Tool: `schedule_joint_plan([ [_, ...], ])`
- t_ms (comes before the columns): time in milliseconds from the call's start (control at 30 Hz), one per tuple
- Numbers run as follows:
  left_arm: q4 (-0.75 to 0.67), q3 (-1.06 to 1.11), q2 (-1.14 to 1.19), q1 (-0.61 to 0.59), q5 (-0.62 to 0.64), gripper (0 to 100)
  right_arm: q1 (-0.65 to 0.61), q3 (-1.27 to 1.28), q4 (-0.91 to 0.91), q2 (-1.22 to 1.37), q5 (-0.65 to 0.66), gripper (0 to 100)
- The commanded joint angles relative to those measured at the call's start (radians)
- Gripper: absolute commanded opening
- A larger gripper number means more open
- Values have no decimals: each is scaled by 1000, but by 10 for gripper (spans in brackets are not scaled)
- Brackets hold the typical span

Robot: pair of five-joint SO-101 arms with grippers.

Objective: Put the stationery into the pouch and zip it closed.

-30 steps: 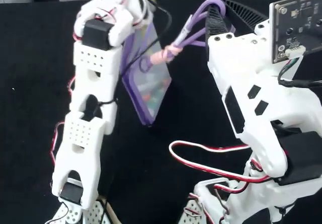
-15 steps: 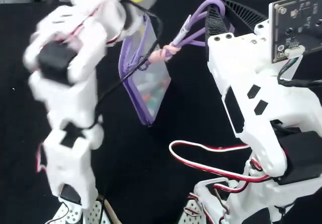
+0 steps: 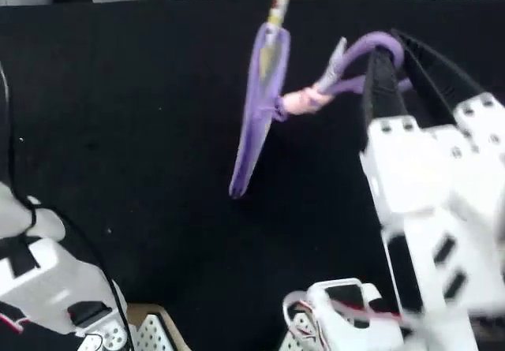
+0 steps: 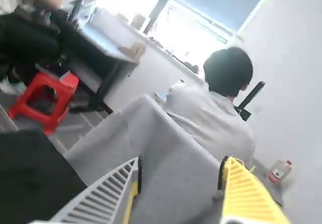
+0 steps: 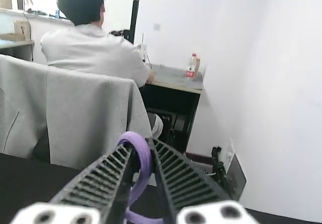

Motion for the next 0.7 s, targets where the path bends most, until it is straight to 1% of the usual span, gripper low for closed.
schedule_joint_plan([
  [0, -80, -5, 117, 94, 43, 267, -72, 39, 6, 10, 14, 11],
  [100, -130, -13, 236, 166, 43, 267, -242, 116, 6, 35, 18, 11],
  [200, -183, -13, 322, 223, 43, 266, -436, 110, 31, 38, 87, 11],
  [267, -206, -13, 342, 242, 44, 266, -516, 96, 48, 42, 110, 11],
  [333, -209, -13, 347, 245, 44, 267, -497, 116, 31, 50, 114, 11],
  [467, -209, -13, 344, 240, 44, 267, -381, 186, -103, 97, 106, 11],
  [533, -209, -13, 344, 226, 44, 268, -374, 186, -149, 127, 106, 11],
  [633, -216, -13, 345, 209, 44, 265, -381, 188, -155, 163, 101, 11],
  [667, -224, -13, 347, 208, 44, 265, -397, 189, -153, 173, 81, 11],
])
